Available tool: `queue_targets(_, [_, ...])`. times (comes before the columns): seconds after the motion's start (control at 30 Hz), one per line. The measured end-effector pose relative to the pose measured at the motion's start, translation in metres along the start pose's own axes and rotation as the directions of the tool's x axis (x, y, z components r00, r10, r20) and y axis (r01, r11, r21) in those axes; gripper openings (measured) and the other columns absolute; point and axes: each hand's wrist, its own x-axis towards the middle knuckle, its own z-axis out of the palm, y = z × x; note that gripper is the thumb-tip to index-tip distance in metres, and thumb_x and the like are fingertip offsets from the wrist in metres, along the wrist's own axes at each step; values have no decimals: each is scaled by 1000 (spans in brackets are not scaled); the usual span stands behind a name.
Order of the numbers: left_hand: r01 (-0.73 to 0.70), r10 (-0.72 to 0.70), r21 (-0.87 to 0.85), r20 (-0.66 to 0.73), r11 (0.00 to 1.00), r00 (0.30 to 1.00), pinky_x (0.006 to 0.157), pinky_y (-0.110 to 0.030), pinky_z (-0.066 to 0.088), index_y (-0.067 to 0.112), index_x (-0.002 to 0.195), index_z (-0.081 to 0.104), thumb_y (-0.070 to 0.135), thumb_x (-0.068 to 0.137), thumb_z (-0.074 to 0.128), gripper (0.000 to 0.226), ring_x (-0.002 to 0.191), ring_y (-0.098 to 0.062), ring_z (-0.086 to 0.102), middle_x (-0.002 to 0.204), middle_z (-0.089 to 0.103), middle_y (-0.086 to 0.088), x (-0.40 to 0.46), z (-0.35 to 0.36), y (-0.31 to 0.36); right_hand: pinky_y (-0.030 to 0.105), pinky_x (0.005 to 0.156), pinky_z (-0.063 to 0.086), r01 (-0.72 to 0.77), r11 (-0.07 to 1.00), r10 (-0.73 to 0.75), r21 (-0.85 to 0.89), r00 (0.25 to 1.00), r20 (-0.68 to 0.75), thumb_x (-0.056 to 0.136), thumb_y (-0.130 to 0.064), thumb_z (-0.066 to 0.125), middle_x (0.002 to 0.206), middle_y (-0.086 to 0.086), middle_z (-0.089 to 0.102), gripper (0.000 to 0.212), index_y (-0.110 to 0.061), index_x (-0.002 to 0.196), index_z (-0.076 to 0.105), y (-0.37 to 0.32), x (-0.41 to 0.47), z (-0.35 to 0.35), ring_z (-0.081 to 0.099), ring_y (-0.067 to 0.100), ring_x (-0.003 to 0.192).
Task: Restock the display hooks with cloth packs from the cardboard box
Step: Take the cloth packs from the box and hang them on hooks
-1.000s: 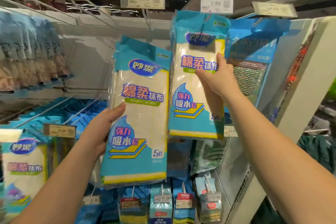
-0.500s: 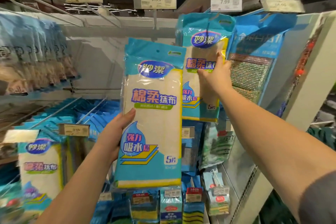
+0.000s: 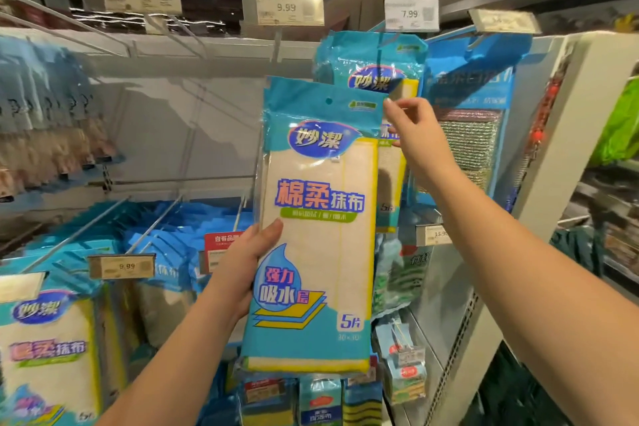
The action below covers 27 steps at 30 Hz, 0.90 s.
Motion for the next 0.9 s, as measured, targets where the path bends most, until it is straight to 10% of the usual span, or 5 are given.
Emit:
queue_targets(0.2, [29,-29,6,68,1000,997,91,-57,55,6,132,56,35,74,77,69,104,-41,70,121,70,-21,6,19,-5,57,87,49,-30,991,31,128,999,-10,76,-59,74,106,25,62,64,-1,100,58,-9,4,-4,63,31,88])
queue_targets(0.47, [65,-69,54,69,996,995,99,-57,52,6,129,61,43,77,70,64,107,-40,69,117,72,-20,20,62,1,53,91,55,-16,990,38,143,988,-152,74,-58,67,105,2,72,46,-20,100,67,-16,26,-22,69,23,100])
queue_targets(0.63, [124,-129,38,144,991,981,74,-43,63,5,115,68,40,70,69,56,84,-30,75,106,75,-20,20,86,5,43,96,51,12,995,11,99,972,-236,86,-45,67,112,4,68,47,-8,115,64,-31,48,-31,64,21,107])
queue_targets(0.73, [106,-110,33,138,994,984,64,-40,63,0,116,62,31,69,71,57,74,-29,75,96,75,-21,23,91,5,20,68,39,41,998,-27,48,965,-259,94,-35,63,80,-6,55,19,-21,81,58,-33,66,-41,49,6,73])
queue_targets(0.9, [62,-66,37,113,997,991,66,-41,63,2,118,64,32,69,73,59,76,-31,74,98,75,-22,28,100,8,26,57,32,84,995,-68,52,964,-255,91,-33,63,64,-5,44,41,-20,64,36,-40,83,-46,41,8,59])
